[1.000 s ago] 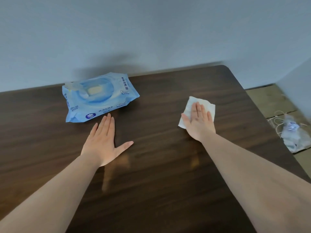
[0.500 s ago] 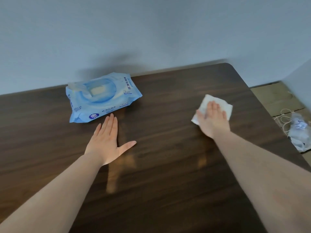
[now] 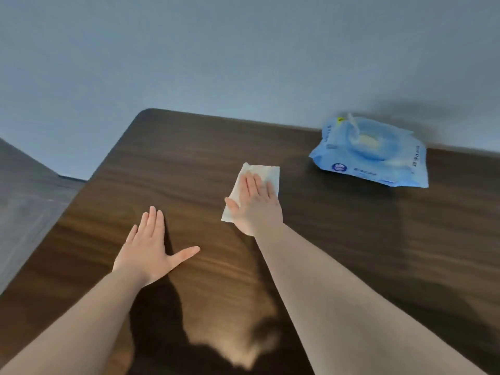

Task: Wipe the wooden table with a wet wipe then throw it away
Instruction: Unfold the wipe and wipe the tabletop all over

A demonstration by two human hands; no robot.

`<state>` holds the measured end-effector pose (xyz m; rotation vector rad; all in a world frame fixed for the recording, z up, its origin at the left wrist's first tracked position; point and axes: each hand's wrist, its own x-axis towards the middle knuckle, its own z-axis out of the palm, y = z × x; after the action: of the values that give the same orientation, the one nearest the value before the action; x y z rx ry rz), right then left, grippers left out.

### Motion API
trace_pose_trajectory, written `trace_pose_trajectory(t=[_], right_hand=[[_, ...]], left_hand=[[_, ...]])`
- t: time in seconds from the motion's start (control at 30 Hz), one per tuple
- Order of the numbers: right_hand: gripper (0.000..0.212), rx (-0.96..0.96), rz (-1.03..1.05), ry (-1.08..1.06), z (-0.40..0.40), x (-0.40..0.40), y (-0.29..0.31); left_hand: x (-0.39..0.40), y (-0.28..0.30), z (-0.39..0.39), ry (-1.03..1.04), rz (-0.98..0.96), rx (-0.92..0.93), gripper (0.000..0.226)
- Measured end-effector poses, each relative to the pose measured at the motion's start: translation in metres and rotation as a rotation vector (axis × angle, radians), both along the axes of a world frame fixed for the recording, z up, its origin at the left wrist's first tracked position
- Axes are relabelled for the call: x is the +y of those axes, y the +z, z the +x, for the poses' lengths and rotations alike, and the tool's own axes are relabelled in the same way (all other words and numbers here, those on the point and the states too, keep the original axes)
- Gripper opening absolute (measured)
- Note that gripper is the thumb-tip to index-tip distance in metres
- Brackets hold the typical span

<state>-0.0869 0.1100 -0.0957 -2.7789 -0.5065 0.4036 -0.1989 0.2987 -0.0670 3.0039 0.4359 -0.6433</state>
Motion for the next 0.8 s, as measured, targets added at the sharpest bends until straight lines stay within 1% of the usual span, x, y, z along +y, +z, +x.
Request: trace_pose_trajectory(t=[0.1, 0.17, 0.27, 0.33, 0.37, 0.47, 0.53, 0.63, 0.7, 0.8], right_hand=[[0.068, -0.018, 0.01, 0.169, 0.003, 0.093, -0.003], [0.067, -0.013, -0.013, 0.226, 0.01, 0.133, -0.007], [0.067, -0.042, -0.039, 0.245, 0.018, 0.146, -0.011], [0.067, -0.088, -0.019, 0.248, 0.014, 0.132, -0.01], [0.067, -0.08, -0.006, 0.234, 0.013, 0.121, -0.009], [0.07, 0.004, -0.061, 0.138, 0.016, 0.064, -0.007], [0.071, 0.025, -0.119, 0.046, 0.019, 0.003, -0.006], [0.072, 0.021, -0.202, -0.137, 0.015, -0.115, -0.005], [0.073, -0.005, -0.259, -0.273, 0.007, -0.198, -0.004], [0.072, 0.049, -0.261, -0.555, -0.013, -0.317, 0.002]], left_hand=[[0.025, -0.011, -0.018, -0.011, -0.024, -0.047, 0.129], [0.028, -0.019, -0.018, -0.009, -0.043, -0.091, 0.129], [0.031, -0.023, -0.016, -0.013, -0.054, -0.117, 0.126], [0.031, -0.023, -0.019, -0.016, -0.047, -0.116, 0.122], [0.03, -0.021, -0.02, -0.018, -0.039, -0.11, 0.121], [0.014, -0.013, -0.017, -0.037, -0.044, -0.115, 0.121], [-0.011, -0.009, -0.008, -0.119, -0.073, -0.114, 0.119], [-0.066, -0.006, 0.018, -0.298, -0.099, -0.109, 0.116], [-0.108, -0.006, 0.037, -0.376, -0.109, -0.133, 0.114], [-0.173, -0.008, 0.061, -0.487, -0.162, -0.12, 0.113]])
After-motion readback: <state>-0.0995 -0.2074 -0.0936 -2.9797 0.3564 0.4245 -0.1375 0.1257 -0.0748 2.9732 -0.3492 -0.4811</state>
